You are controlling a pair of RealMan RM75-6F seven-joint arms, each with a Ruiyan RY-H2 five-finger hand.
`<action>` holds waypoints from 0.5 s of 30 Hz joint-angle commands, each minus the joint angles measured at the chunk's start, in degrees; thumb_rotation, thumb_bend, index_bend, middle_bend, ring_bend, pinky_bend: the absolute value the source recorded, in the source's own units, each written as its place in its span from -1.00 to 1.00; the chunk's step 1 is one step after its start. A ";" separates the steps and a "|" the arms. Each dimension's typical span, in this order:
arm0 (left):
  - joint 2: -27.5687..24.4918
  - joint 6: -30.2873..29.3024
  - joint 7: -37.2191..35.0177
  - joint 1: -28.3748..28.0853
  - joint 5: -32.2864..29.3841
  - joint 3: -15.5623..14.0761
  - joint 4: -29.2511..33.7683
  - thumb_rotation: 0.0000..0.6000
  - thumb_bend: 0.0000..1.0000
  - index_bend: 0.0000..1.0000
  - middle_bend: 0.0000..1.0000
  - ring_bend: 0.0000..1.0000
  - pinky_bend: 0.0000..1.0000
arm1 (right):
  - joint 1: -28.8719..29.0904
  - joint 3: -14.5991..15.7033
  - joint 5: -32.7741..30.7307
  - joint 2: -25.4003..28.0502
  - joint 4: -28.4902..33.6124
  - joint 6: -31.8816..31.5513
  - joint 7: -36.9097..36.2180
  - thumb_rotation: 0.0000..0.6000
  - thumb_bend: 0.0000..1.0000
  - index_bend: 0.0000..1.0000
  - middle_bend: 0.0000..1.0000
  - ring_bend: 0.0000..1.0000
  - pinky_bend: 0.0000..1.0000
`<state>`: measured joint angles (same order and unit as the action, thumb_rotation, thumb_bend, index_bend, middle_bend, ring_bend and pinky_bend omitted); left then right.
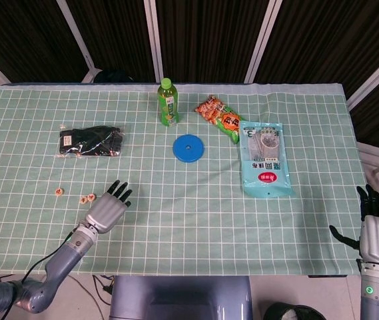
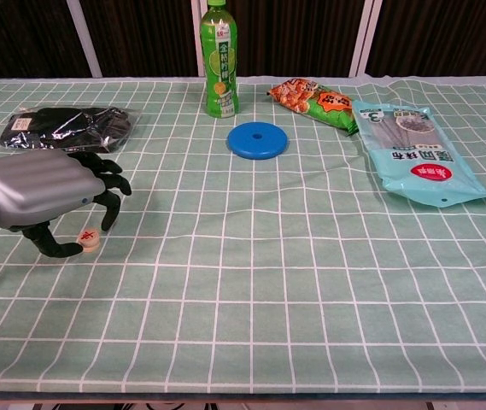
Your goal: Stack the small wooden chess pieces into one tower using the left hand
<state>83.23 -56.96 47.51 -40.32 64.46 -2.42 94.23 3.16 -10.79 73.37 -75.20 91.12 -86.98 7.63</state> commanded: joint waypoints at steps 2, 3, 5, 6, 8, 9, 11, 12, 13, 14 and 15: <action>-0.09 -0.17 0.27 -0.04 -0.03 -0.05 0.14 1.00 -0.43 -0.31 -0.74 -1.00 -0.85 | 0.00 0.04 0.02 -0.04 -0.02 -0.02 0.14 1.00 -0.51 -0.87 -1.00 -0.96 -1.00; -0.12 -0.21 0.30 -0.06 -0.01 -0.03 0.19 1.00 -0.43 -0.36 -0.74 -1.00 -0.85 | 0.01 0.02 -0.01 -0.07 -0.04 -0.04 0.18 1.00 -0.51 -0.87 -1.00 -0.96 -1.00; -0.42 -0.48 0.09 -0.08 0.19 0.16 0.64 1.00 -0.43 -0.43 -0.74 -1.00 -0.85 | 0.00 -0.03 -0.06 -0.09 -0.04 -0.10 0.20 1.00 -0.51 -0.87 -1.00 -0.96 -1.00; -0.67 -0.86 -0.20 -0.04 0.45 0.41 1.00 1.00 -0.43 -0.45 -0.74 -1.00 -0.85 | -0.01 -0.04 -0.06 -0.09 -0.03 -0.12 0.19 1.00 -0.51 -0.87 -1.00 -0.96 -1.00; -1.63 -2.50 -1.27 0.26 1.36 1.32 2.16 1.00 -0.43 -0.45 -0.74 -1.00 -0.85 | -0.02 -0.02 -0.08 -0.07 -0.02 -0.09 0.20 1.00 -0.51 -0.87 -1.00 -0.96 -1.00; -2.38 -3.48 -1.86 0.53 1.85 1.73 2.92 1.00 -0.43 -0.45 -0.74 -1.00 -0.85 | -0.01 0.01 -0.08 -0.07 -0.03 -0.04 0.23 1.00 -0.51 -0.87 -1.00 -0.96 -1.00; -4.02 -5.24 -2.83 1.11 2.39 2.47 4.00 1.00 -0.43 -0.45 -0.74 -1.00 -0.85 | 0.02 0.09 -0.06 -0.08 -0.05 0.07 0.28 1.00 -0.51 -0.87 -1.00 -0.96 -1.00; -4.77 -5.77 -3.13 1.37 2.40 2.65 4.29 1.00 -0.43 -0.45 -0.74 -1.00 -0.85 | 0.02 0.13 -0.07 -0.09 -0.06 0.12 0.30 1.00 -0.51 -0.87 -1.00 -0.96 -1.00; -5.96 -6.43 -3.71 1.80 2.24 2.88 4.63 1.00 -0.43 -0.44 -0.74 -1.00 -0.85 | 0.03 0.15 -0.09 -0.08 -0.06 0.16 0.33 1.00 -0.51 -0.87 -1.00 -0.96 -1.00; -6.63 -6.64 -4.17 2.03 2.16 2.96 4.78 1.00 -0.43 -0.44 -0.74 -1.00 -0.85 | 0.03 0.15 -0.09 -0.09 -0.05 0.17 0.35 1.00 -0.51 -0.87 -1.00 -0.96 -1.00; -7.65 -6.93 -5.10 2.46 1.82 3.11 4.72 1.00 -0.44 -0.43 -0.74 -1.00 -0.85 | 0.02 0.12 -0.11 -0.09 -0.04 0.12 0.37 1.00 -0.51 -0.87 -1.00 -0.96 -1.00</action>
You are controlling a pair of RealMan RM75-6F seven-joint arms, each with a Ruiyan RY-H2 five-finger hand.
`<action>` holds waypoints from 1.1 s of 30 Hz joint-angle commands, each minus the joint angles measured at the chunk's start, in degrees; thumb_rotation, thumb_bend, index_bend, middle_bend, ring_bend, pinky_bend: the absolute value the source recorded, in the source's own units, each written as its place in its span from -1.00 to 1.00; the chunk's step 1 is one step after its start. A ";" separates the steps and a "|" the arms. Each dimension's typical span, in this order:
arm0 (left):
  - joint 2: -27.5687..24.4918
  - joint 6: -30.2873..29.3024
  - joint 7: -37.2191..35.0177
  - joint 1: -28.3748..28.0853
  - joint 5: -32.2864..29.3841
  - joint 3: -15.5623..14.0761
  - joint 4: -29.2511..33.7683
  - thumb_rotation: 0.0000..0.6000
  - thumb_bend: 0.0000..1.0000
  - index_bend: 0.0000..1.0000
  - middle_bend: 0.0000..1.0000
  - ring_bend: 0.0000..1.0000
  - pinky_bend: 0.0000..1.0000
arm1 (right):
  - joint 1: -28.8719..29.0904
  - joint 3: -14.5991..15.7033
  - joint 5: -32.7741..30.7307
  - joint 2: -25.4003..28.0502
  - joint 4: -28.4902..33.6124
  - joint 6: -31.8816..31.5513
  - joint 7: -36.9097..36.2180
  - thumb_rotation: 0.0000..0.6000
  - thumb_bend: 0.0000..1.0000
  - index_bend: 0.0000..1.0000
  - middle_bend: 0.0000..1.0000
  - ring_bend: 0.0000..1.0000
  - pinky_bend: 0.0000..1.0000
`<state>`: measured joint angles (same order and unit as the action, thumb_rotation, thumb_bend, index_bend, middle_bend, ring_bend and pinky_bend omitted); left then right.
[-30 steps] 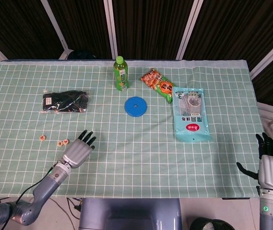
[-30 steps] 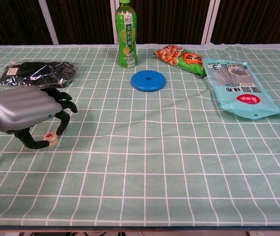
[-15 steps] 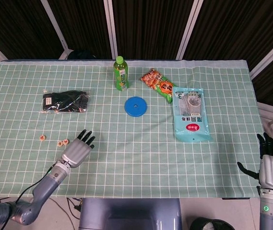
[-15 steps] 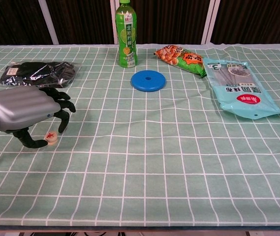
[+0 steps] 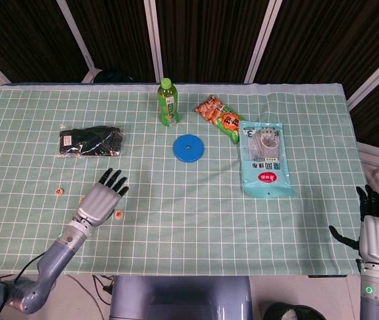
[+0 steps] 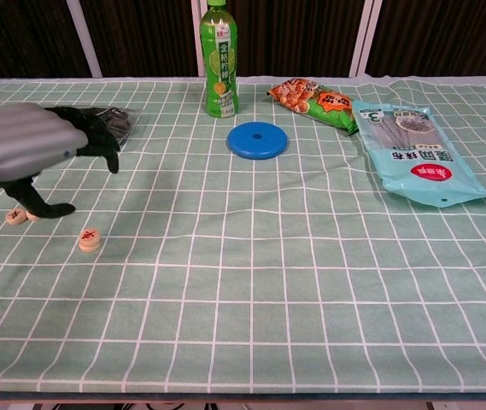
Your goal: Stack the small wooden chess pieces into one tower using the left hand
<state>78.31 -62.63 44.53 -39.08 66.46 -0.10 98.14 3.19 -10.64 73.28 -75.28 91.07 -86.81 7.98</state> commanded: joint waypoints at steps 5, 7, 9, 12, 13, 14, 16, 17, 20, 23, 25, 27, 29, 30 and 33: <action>-5.20 -0.11 -7.08 2.56 -2.06 1.03 -2.69 1.00 -0.44 -0.40 -0.74 -1.00 -0.85 | -0.03 -0.06 0.04 -0.12 0.18 -0.30 0.28 1.00 -0.51 -0.87 -1.00 -0.96 -1.00; -5.19 1.55 -9.46 2.61 -2.98 1.22 -5.29 1.00 -0.44 -0.40 -0.74 -1.00 -0.85 | 0.02 0.04 0.05 -0.27 0.20 -0.22 0.55 1.00 -0.51 -0.87 -1.00 -0.96 -1.00; -4.76 2.92 -11.38 2.54 -3.43 1.43 -7.71 1.00 -0.48 -0.39 -0.75 -1.00 -0.85 | 0.09 0.17 0.12 -0.41 0.17 -0.12 0.86 1.00 -0.51 -0.87 -1.00 -0.96 -1.00; -3.70 5.10 -13.86 2.35 -3.74 1.47 -10.95 1.00 -0.53 -0.39 -0.75 -1.00 -0.85 | 0.17 0.26 0.11 -0.67 -0.01 -0.09 1.32 1.00 -0.51 -0.87 -1.00 -0.96 -1.00; -3.38 5.62 -14.49 2.27 -3.59 1.46 -11.67 1.00 -0.53 -0.38 -0.74 -1.00 -0.85 | 0.20 0.27 0.06 -0.75 -0.11 -0.04 1.44 1.00 -0.51 -0.87 -1.00 -0.96 -1.00; -2.92 6.15 -15.14 2.18 -3.28 1.41 -12.57 1.00 -0.53 -0.38 -0.74 -1.00 -0.85 | 0.25 0.28 -0.06 -0.88 -0.30 0.09 1.60 1.00 -0.51 -0.87 -1.00 -0.96 -1.00; -2.18 6.65 -15.79 2.08 -2.75 1.33 -13.67 1.00 -0.53 -0.36 -0.74 -1.00 -0.85 | 0.33 0.29 -0.29 -1.04 -0.57 0.33 1.76 1.00 -0.51 -0.87 -1.00 -0.96 -1.00; -1.90 6.80 -15.91 2.05 -2.60 1.30 -14.03 1.00 -0.53 -0.35 -0.74 -1.00 -0.85 | 0.37 0.30 -0.37 -1.08 -0.65 0.45 1.79 1.00 -0.51 -0.87 -1.00 -0.96 -1.00; -0.73 7.40 -15.51 1.88 -2.28 0.98 -15.21 1.00 -0.53 -0.33 -0.74 -1.00 -0.85 | 0.44 0.31 -0.47 -1.19 -0.92 0.66 1.77 1.00 -0.51 -0.87 -1.00 -0.96 -1.00; 0.17 7.94 -15.04 1.82 -2.28 0.66 -15.71 1.00 -0.53 -0.32 -0.74 -1.00 -0.85 | 0.43 0.28 -0.52 -1.14 -0.94 0.69 1.62 1.00 -0.51 -0.87 -1.00 -0.96 -1.00; 0.72 8.04 -14.86 1.87 -2.29 0.56 -15.96 1.00 -0.53 -0.31 -0.74 -1.00 -0.85 | 0.41 0.21 -0.58 -1.10 -0.96 0.66 1.56 1.00 -0.51 -0.87 -1.00 -0.96 -1.00; 1.18 8.15 -14.67 1.92 -2.31 0.44 -16.27 1.00 -0.53 -0.28 -0.74 -1.00 -0.85 | 0.40 0.19 -0.61 -1.06 -0.94 0.67 1.46 1.00 -0.51 -0.87 -1.00 -0.96 -1.00; 1.69 8.47 -14.17 1.82 -2.14 0.17 -16.57 1.00 -0.53 -0.23 -0.73 -1.00 -0.85 | 0.41 0.20 -0.64 -1.05 -0.95 0.73 1.44 1.00 -0.51 -0.87 -1.00 -0.96 -1.00; 1.96 8.43 -13.87 1.82 -2.00 0.07 -16.72 1.00 -0.53 -0.21 -0.73 -1.00 -0.85 | 0.41 0.20 -0.64 -1.04 -0.95 0.74 1.43 1.00 -0.51 -0.87 -1.00 -0.96 -1.00; 2.72 8.30 -13.03 1.73 -1.85 0.02 -17.19 1.00 -0.52 -0.19 -0.73 -1.00 -0.84 | 0.41 0.22 -0.65 -1.05 -0.95 0.77 1.42 1.00 -0.51 -0.87 -1.00 -0.96 -1.00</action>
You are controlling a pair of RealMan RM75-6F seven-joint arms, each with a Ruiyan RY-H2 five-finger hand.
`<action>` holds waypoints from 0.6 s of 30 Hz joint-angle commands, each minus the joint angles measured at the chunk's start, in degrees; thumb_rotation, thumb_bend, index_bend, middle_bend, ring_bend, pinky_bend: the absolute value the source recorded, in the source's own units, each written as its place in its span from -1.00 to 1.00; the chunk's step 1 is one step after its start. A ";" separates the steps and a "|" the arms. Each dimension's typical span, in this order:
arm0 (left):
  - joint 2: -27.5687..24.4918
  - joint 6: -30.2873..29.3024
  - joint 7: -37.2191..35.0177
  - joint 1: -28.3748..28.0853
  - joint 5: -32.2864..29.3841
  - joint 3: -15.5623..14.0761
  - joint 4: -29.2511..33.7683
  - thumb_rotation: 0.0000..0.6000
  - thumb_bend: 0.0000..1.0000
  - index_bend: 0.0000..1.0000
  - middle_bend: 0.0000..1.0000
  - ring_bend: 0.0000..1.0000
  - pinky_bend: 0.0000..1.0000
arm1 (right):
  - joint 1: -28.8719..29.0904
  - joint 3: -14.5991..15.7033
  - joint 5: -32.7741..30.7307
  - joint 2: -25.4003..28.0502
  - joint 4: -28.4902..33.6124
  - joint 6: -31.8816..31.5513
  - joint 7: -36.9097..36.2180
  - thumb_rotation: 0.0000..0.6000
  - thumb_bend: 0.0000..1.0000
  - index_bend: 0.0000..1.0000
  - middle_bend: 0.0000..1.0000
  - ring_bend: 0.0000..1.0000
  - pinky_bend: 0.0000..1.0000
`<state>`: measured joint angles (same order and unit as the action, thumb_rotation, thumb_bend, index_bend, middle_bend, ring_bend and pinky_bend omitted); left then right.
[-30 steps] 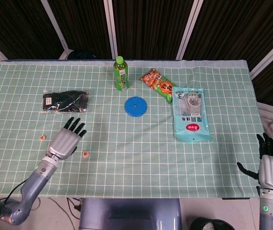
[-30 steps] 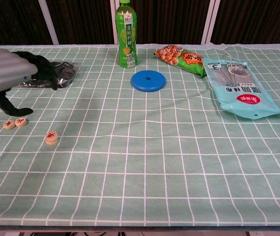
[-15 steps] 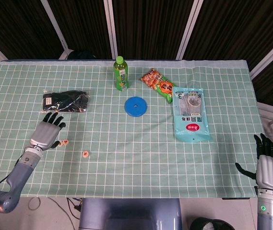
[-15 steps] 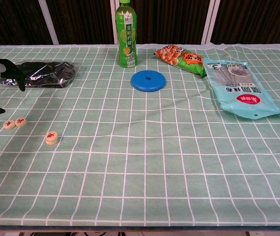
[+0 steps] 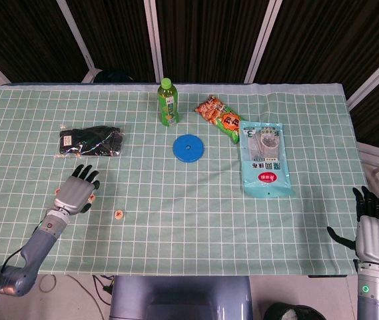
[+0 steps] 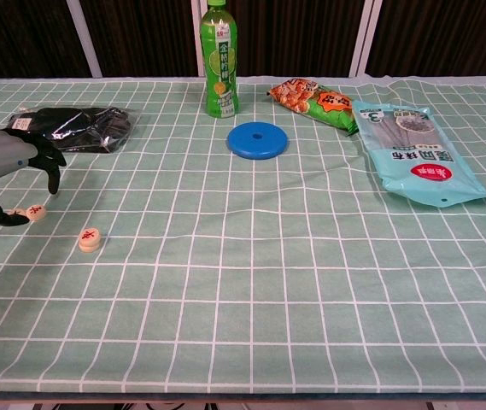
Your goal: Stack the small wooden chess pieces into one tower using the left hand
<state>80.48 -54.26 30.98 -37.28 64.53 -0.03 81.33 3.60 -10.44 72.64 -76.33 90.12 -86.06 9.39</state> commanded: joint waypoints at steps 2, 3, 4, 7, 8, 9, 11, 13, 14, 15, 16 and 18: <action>1.10 -0.18 0.76 -0.11 -0.03 0.15 -0.73 1.00 -0.50 -0.17 -0.72 -1.00 -0.83 | 0.00 -0.02 0.00 -0.01 0.03 -0.03 -0.01 1.00 -0.51 -0.87 -1.00 -0.96 -1.00; 1.31 -0.19 0.85 -0.12 -0.08 0.21 -0.87 1.00 -0.48 -0.15 -0.72 -1.00 -0.83 | -0.01 -0.03 0.00 0.00 0.03 -0.06 -0.02 1.00 -0.51 -0.87 -1.00 -0.96 -1.00; 1.56 -0.17 1.08 -0.15 -0.11 0.22 -1.09 1.00 -0.48 -0.14 -0.72 -1.00 -0.83 | -0.02 -0.06 -0.02 0.00 0.02 -0.10 -0.03 1.00 -0.51 -0.87 -1.00 -0.96 -1.00; 1.97 -0.05 1.72 -0.19 -0.25 0.13 -1.46 1.00 -0.47 -0.12 -0.72 -1.00 -0.83 | -0.04 -0.09 -0.08 0.05 0.06 -0.07 -0.16 1.00 -0.51 -0.87 -1.00 -0.96 -1.00; 2.10 -0.07 2.04 -0.16 -0.35 0.09 -1.59 1.00 -0.47 -0.11 -0.72 -1.00 -0.83 | -0.03 -0.09 -0.07 0.06 0.03 -0.06 -0.17 1.00 -0.51 -0.87 -1.00 -0.96 -1.00; 2.18 -0.13 2.22 -0.14 -0.42 0.10 -1.67 1.00 -0.47 -0.11 -0.72 -1.00 -0.83 | -0.04 -0.09 -0.07 0.06 0.01 -0.06 -0.18 1.00 -0.51 -0.87 -1.00 -0.96 -1.00; 2.37 -0.20 2.52 -0.09 -0.63 0.17 -1.84 1.00 -0.47 -0.11 -0.72 -1.00 -0.83 | -0.04 -0.11 -0.12 0.08 0.01 -0.02 -0.28 1.00 -0.50 -0.87 -1.00 -0.96 -1.00; 2.49 -0.23 2.77 -0.06 -0.85 0.24 -1.99 1.00 -0.47 -0.10 -0.71 -1.00 -0.83 | -0.06 -0.16 -0.16 0.11 0.04 -0.05 -0.34 1.00 -0.51 -0.87 -1.00 -0.96 -1.00; 2.53 -0.22 2.91 -0.05 -0.91 0.24 -2.01 1.00 -0.47 -0.10 -0.71 -1.00 -0.83 | -0.07 -0.17 -0.16 0.12 0.05 -0.08 -0.35 1.00 -0.51 -0.87 -1.00 -0.96 -1.00; 2.55 -0.20 3.00 -0.06 -0.93 0.25 -2.01 1.00 -0.47 -0.09 -0.71 -1.00 -0.83 | -0.08 -0.18 -0.16 0.12 0.08 -0.10 -0.36 1.00 -0.51 -0.87 -1.00 -0.96 -1.00; 2.57 -0.17 3.13 -0.06 -0.95 0.24 -2.01 1.00 -0.47 -0.09 -0.71 -1.00 -0.83 | -0.08 -0.18 -0.15 0.12 0.14 -0.11 -0.38 1.00 -0.51 -0.87 -1.00 -0.96 -1.00; 2.63 -0.12 3.31 -0.07 -1.01 0.24 -2.05 1.00 -0.47 -0.08 -0.71 -1.00 -0.83 | -0.07 -0.14 -0.15 0.08 0.12 -0.08 -0.30 1.00 -0.51 -0.87 -1.00 -0.96 -1.00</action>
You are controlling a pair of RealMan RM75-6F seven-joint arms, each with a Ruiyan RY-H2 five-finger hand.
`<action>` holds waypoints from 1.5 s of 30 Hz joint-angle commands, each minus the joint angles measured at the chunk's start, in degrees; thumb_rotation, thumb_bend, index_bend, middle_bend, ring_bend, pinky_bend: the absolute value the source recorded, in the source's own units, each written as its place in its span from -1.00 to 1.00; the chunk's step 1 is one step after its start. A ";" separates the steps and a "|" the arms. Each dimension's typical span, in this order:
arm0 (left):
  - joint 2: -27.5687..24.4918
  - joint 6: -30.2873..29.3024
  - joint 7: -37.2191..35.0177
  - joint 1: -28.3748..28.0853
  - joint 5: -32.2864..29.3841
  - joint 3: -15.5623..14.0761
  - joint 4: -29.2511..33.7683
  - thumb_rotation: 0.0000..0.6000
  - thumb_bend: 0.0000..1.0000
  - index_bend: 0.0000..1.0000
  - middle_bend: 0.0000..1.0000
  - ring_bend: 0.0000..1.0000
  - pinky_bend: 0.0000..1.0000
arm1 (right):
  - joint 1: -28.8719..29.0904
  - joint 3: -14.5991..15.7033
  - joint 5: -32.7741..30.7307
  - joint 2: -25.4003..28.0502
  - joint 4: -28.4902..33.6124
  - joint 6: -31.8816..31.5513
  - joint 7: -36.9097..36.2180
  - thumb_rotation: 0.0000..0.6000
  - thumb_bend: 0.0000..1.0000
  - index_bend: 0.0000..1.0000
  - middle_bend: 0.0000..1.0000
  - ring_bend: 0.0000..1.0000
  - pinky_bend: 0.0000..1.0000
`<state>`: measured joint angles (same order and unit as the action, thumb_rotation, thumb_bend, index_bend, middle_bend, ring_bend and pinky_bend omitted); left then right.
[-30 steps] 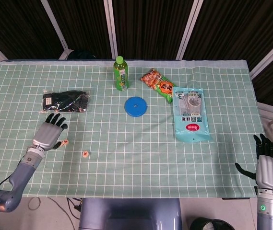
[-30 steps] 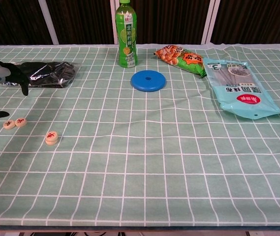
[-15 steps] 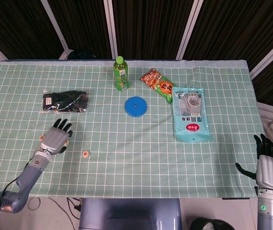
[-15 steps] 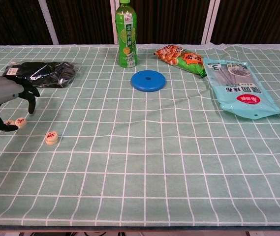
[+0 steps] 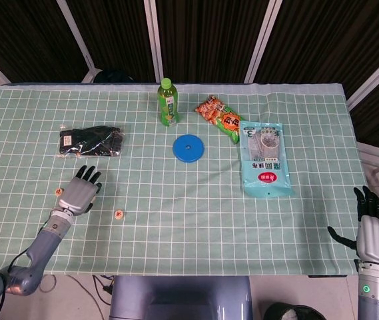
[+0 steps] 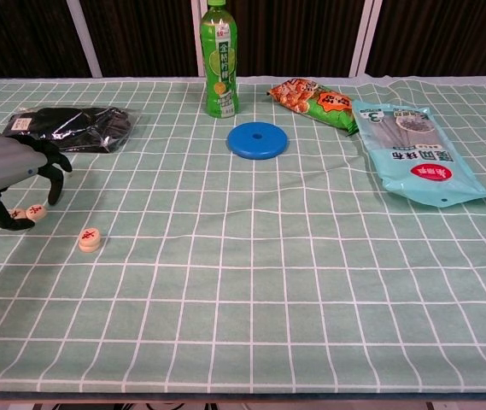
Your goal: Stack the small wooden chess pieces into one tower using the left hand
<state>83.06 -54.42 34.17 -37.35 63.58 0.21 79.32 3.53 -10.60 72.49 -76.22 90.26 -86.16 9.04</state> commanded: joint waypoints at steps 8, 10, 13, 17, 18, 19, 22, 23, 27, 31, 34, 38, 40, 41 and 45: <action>0.23 0.31 0.53 0.08 -0.58 0.04 -0.48 1.00 -0.47 -0.05 -0.71 -1.00 -0.83 | 0.05 0.03 -0.18 -0.22 -0.10 0.12 0.26 1.00 -0.51 -0.87 -1.00 -0.96 -1.00; 0.24 0.34 0.57 0.09 -0.69 0.08 -0.57 1.00 -0.47 -0.05 -0.71 -1.00 -0.83 | 0.06 0.02 -0.23 -0.28 -0.10 0.13 0.30 1.00 -0.51 -0.87 -1.00 -0.96 -1.00; 0.34 0.45 0.70 0.05 -0.89 0.20 -0.83 1.00 -0.47 -0.05 -0.71 -1.00 -0.83 | 0.08 0.00 -0.33 -0.37 -0.15 0.15 0.44 1.00 -0.51 -0.87 -1.00 -0.96 -1.00; 0.49 0.57 0.80 -0.03 -0.87 0.25 -0.97 1.00 -0.46 -0.04 -0.70 -1.00 -0.83 | 0.08 0.01 -0.34 -0.40 -0.11 0.13 0.51 1.00 -0.51 -0.87 -1.00 -0.96 -1.00; 0.51 0.57 0.77 -0.02 -0.84 0.26 -0.99 1.00 -0.46 -0.04 -0.70 -1.00 -0.83 | 0.08 0.01 -0.33 -0.42 -0.10 0.11 0.55 1.00 -0.50 -0.87 -1.00 -0.96 -1.00; 0.52 0.56 0.77 -0.01 -0.83 0.26 -1.03 1.00 -0.45 -0.03 -0.69 -1.00 -0.83 | 0.08 0.00 -0.33 -0.43 -0.11 0.08 0.56 1.00 -0.50 -0.87 -1.00 -0.96 -1.00; 0.51 0.60 0.83 0.05 -0.97 0.26 -1.19 1.00 -0.44 -0.01 -0.68 -1.00 -0.83 | 0.07 -0.04 -0.40 -0.48 -0.12 0.05 0.55 1.00 -0.50 -0.87 -1.00 -0.96 -1.00; 0.51 0.62 0.89 0.06 -1.03 0.26 -1.24 1.00 -0.44 0.00 -0.68 -1.00 -0.83 | 0.07 -0.06 -0.43 -0.50 -0.13 0.05 0.53 1.00 -0.51 -0.87 -1.00 -0.96 -1.00; 0.52 0.64 1.00 0.09 -1.18 0.31 -1.28 1.00 -0.40 0.02 -0.67 -1.00 -0.83 | 0.08 -0.07 -0.49 -0.58 -0.19 0.06 0.60 1.00 -0.51 -0.87 -1.00 -0.96 -1.00; 0.52 0.63 1.18 0.09 -1.28 0.35 -1.25 1.00 -0.39 0.04 -0.65 -1.00 -0.83 | 0.06 -0.11 -0.60 -0.62 -0.14 0.02 0.66 1.00 -0.51 -0.87 -1.00 -0.96 -1.00; 0.43 0.64 1.23 0.10 -1.31 0.36 -1.07 1.00 -0.38 0.06 -0.65 -1.00 -0.83 | 0.04 -0.15 -0.62 -0.63 -0.09 -0.05 0.67 1.00 -0.51 -0.87 -1.00 -0.96 -1.00; -0.01 0.08 0.89 0.12 -0.97 0.73 -0.33 1.00 -0.38 0.07 -0.65 -1.00 -0.83 | 0.01 -0.21 -0.64 -0.64 -0.05 -0.14 0.59 1.00 -0.51 -0.87 -1.00 -0.96 -1.00; -0.56 -0.47 0.89 0.11 -0.55 0.93 0.54 1.00 -0.38 0.07 -0.65 -1.00 -0.83 | -0.01 -0.22 -0.63 -0.62 -0.03 -0.18 0.56 1.00 -0.51 -0.87 -1.00 -0.96 -1.00; -0.82 -0.65 0.99 0.09 -0.39 0.98 0.97 1.00 -0.38 0.07 -0.65 -1.00 -0.83 | -0.01 -0.22 -0.63 -0.63 -0.03 -0.17 0.57 1.00 -0.51 -0.87 -1.00 -0.96 -1.00; -2.45 -1.81 1.75 0.00 0.58 1.16 3.99 1.00 -0.38 0.07 -0.65 -1.00 -0.83 | 0.00 -0.16 -0.57 -0.63 0.05 -0.14 0.62 1.00 -0.51 -0.87 -1.00 -0.96 -1.00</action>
<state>81.36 -55.68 35.55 -37.30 63.67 1.25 82.19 3.53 -10.76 71.92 -76.85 90.31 -86.29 9.66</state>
